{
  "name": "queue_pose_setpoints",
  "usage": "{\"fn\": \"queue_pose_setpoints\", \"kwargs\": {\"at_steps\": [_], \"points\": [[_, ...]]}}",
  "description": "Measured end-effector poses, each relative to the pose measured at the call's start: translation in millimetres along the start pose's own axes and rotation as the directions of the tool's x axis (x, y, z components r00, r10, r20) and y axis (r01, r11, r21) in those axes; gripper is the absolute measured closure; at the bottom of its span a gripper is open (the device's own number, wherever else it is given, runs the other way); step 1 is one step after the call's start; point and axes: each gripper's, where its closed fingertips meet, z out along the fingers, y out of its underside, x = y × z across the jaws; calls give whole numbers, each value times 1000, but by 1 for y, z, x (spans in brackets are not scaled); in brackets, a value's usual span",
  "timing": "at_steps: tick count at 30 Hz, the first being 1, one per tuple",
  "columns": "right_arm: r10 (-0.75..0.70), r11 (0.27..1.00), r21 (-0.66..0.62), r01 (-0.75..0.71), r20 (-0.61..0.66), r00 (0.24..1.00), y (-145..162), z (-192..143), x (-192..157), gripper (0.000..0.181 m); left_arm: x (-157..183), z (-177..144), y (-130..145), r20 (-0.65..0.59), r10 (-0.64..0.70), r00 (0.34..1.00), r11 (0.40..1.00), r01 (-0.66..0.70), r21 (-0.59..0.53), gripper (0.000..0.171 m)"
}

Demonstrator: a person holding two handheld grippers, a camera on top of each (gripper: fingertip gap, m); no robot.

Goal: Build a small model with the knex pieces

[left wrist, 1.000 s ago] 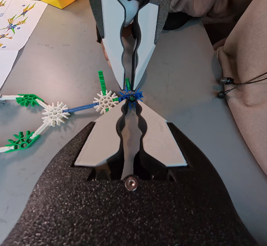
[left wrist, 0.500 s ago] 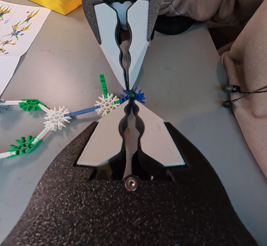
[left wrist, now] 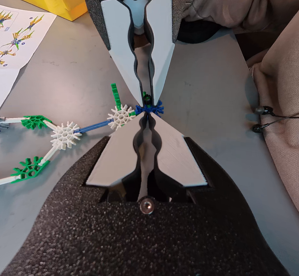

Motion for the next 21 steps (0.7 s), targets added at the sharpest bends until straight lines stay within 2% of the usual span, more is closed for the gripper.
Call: {"fn": "queue_pose_setpoints", "kwargs": {"at_steps": [1,4,6,11,13,21], "points": [[21,1000,4,-21,1,1000,1,-2,2,174,-1,-1,0,5,-2,1000,1000,2,4,168],[119,992,25,-121,48,992,6,-7,3,173,-3,-2,-4,13,-44,999,999,44,26,141],[157,987,34,-160,71,985,7,-8,3,173,-4,2,-9,24,-67,997,997,66,42,130],[201,978,31,-206,127,971,7,-9,-3,172,2,21,-16,35,-62,997,998,61,27,128],[213,975,31,-219,131,968,8,-9,-3,172,0,29,-12,68,-51,996,998,52,-19,136],[134,991,13,-137,132,982,13,-15,-8,173,9,27,-12,17,-58,998,997,59,-51,143]]}}
